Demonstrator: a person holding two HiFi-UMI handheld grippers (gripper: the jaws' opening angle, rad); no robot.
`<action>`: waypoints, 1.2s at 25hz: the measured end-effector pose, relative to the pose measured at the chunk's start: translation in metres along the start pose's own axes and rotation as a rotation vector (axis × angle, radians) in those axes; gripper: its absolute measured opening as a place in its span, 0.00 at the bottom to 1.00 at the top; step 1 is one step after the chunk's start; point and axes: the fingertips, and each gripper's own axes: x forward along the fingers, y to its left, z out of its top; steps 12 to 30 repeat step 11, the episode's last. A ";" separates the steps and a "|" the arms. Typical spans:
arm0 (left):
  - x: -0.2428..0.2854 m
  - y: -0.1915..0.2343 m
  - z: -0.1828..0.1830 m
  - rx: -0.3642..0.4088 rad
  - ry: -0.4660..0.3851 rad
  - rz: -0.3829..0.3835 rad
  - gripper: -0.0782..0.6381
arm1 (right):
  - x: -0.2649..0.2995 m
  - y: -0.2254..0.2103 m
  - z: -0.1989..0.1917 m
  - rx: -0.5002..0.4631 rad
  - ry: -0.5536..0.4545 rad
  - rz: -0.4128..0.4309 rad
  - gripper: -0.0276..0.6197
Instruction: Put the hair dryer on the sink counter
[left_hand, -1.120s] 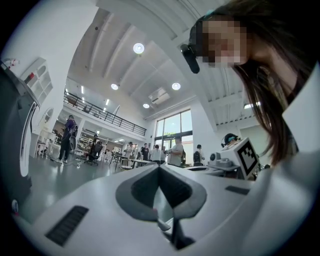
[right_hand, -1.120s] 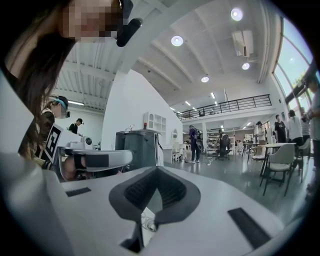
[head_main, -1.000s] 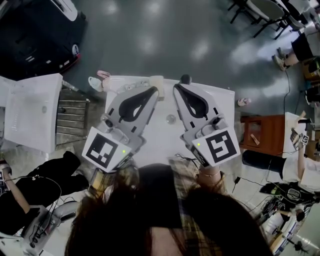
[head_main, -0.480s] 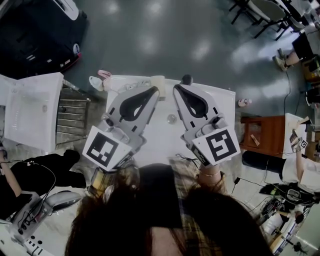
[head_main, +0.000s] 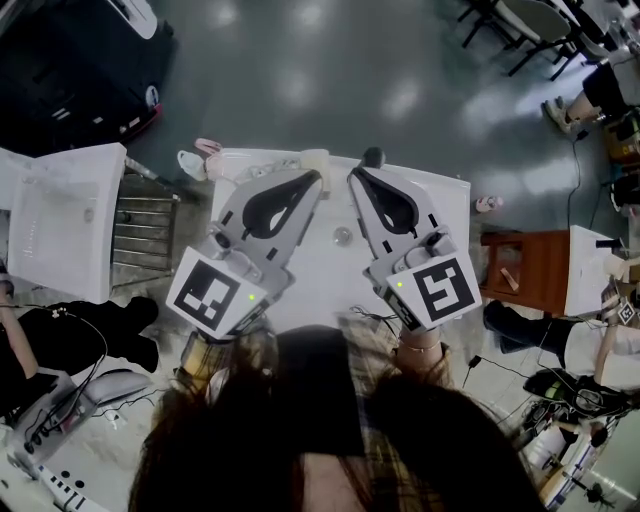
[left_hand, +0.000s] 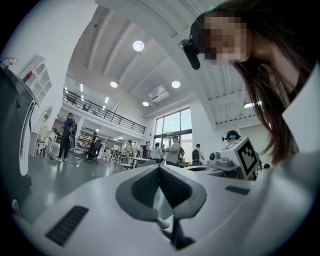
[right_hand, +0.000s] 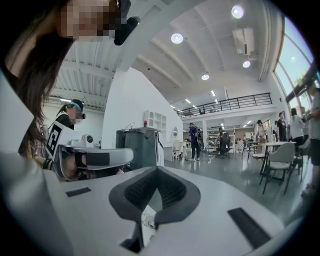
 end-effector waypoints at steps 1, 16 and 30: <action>0.000 -0.001 -0.001 -0.001 0.000 0.001 0.13 | -0.001 0.000 0.000 0.000 0.000 -0.001 0.07; 0.003 0.002 0.007 0.046 -0.037 -0.020 0.13 | -0.002 0.001 0.005 -0.003 -0.013 -0.002 0.07; 0.003 0.002 0.007 0.046 -0.037 -0.020 0.13 | -0.002 0.001 0.005 -0.003 -0.013 -0.002 0.07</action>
